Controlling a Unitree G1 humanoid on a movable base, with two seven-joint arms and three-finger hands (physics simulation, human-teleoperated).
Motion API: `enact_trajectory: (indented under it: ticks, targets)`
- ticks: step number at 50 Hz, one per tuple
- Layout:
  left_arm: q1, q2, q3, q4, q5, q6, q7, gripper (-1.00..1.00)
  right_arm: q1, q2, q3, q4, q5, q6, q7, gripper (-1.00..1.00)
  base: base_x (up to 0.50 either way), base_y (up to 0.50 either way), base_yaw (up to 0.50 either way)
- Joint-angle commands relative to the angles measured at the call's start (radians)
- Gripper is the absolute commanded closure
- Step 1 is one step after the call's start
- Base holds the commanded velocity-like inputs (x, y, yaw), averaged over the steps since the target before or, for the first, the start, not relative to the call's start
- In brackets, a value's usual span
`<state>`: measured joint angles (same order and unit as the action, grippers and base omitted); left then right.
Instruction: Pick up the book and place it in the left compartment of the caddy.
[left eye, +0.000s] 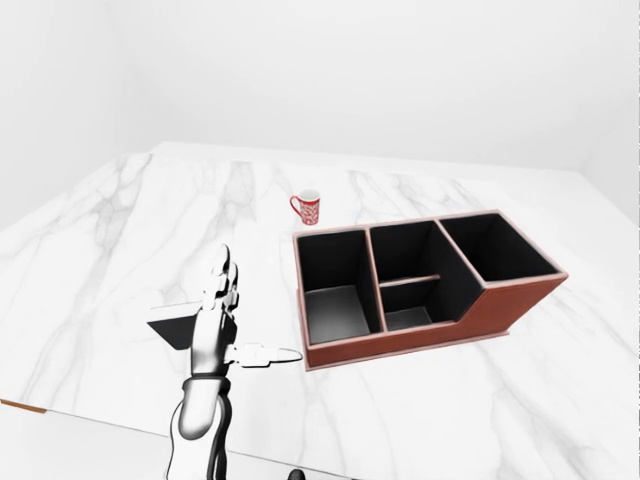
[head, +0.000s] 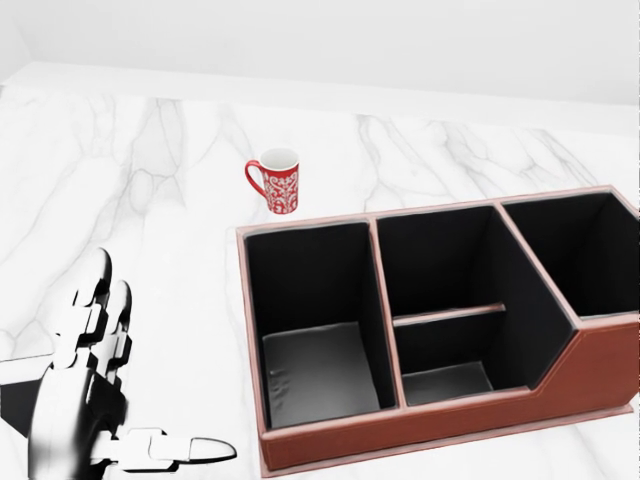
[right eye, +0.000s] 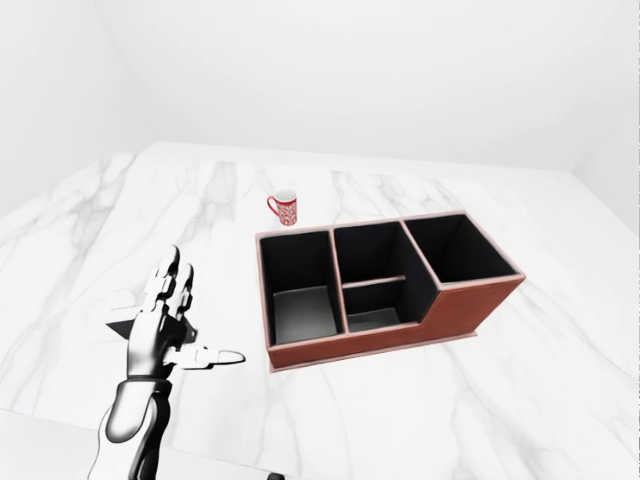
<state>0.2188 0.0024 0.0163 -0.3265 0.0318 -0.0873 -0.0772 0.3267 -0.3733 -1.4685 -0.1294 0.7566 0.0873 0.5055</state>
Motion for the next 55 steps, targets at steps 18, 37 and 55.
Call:
enact_trajectory:
  ticks: [18, 37, 55]
  targets:
    - [-0.027, -0.008, 0.099, -0.166, 0.104, 0.000, 0.067, -1.00, 0.002, 0.000, 0.001, 0.009, 0.007, 0.000, -0.003, -1.00, 0.01, 0.00, 0.00]
    - [-0.075, 0.027, 0.259, -0.360, 0.502, 0.000, 0.087, -1.00, 0.007, -0.018, -0.020, 0.027, 0.033, 0.000, -0.030, -1.00, 0.00, 0.00, 0.00]
    - [-0.058, 0.038, 0.291, -0.391, 0.885, 0.000, 0.224, -1.00, 0.007, -0.011, -0.006, 0.026, 0.020, 0.000, -0.026, -1.00, 0.00, 0.00, 0.00]
